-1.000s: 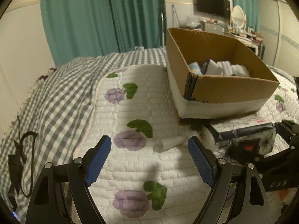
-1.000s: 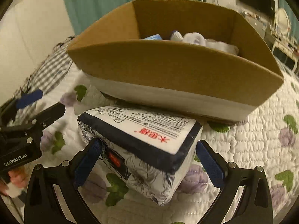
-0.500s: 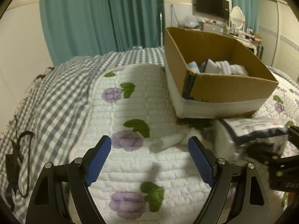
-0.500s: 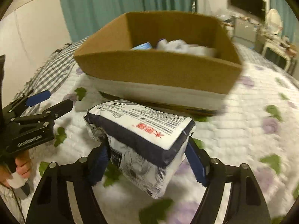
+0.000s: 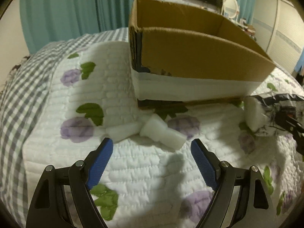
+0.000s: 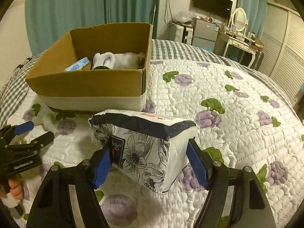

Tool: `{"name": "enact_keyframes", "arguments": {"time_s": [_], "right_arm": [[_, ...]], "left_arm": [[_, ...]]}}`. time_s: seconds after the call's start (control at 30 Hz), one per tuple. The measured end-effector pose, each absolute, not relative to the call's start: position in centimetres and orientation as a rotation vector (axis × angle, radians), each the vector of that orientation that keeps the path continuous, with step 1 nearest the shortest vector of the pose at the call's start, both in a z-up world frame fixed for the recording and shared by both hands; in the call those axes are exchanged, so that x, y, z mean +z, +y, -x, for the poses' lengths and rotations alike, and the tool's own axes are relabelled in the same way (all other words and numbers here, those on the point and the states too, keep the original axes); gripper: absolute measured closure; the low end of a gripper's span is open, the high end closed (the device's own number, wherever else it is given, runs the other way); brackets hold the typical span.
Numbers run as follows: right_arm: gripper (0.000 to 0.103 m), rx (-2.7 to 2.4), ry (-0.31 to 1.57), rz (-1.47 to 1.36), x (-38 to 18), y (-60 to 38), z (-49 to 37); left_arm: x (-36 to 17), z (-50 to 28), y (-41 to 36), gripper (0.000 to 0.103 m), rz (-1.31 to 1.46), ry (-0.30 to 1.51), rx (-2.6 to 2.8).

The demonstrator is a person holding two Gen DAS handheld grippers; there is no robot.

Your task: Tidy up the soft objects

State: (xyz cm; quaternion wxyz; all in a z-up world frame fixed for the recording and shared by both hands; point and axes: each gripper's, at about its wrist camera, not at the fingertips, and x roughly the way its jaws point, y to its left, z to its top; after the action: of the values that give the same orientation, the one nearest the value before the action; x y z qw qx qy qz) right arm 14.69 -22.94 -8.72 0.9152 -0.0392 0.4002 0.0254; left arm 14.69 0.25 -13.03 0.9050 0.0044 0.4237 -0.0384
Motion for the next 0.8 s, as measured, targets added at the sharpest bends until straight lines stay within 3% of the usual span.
{"name": "enact_keyframes", "arguments": {"time_s": [0.2,0.47,0.53,0.6,0.8], "right_arm": [[0.029,0.07,0.822,0.085,-8.8,-22.5,-14.7],[0.029,0.086,0.825,0.074,-8.8,-22.4,-14.2],[0.029,0.093,0.82,0.07,-8.5,-22.4,-13.9],[0.029,0.1,0.809,0.064,-7.9,-22.4,-13.4],[0.029,0.122,0.758,0.071,-5.9,-22.0,-11.6]], "left_arm": [[-13.5,-16.5,0.1,0.021,0.017,0.869,-0.045],[-13.6,-15.9,0.0,0.057,-0.038,0.866,-0.02],[-13.3,-15.4,0.2,0.076,-0.03,0.862,-0.027],[-13.0,-14.6,0.4,0.088,-0.011,0.867,-0.06],[-12.1,-11.5,-0.5,0.094,-0.041,0.851,-0.095]]}}
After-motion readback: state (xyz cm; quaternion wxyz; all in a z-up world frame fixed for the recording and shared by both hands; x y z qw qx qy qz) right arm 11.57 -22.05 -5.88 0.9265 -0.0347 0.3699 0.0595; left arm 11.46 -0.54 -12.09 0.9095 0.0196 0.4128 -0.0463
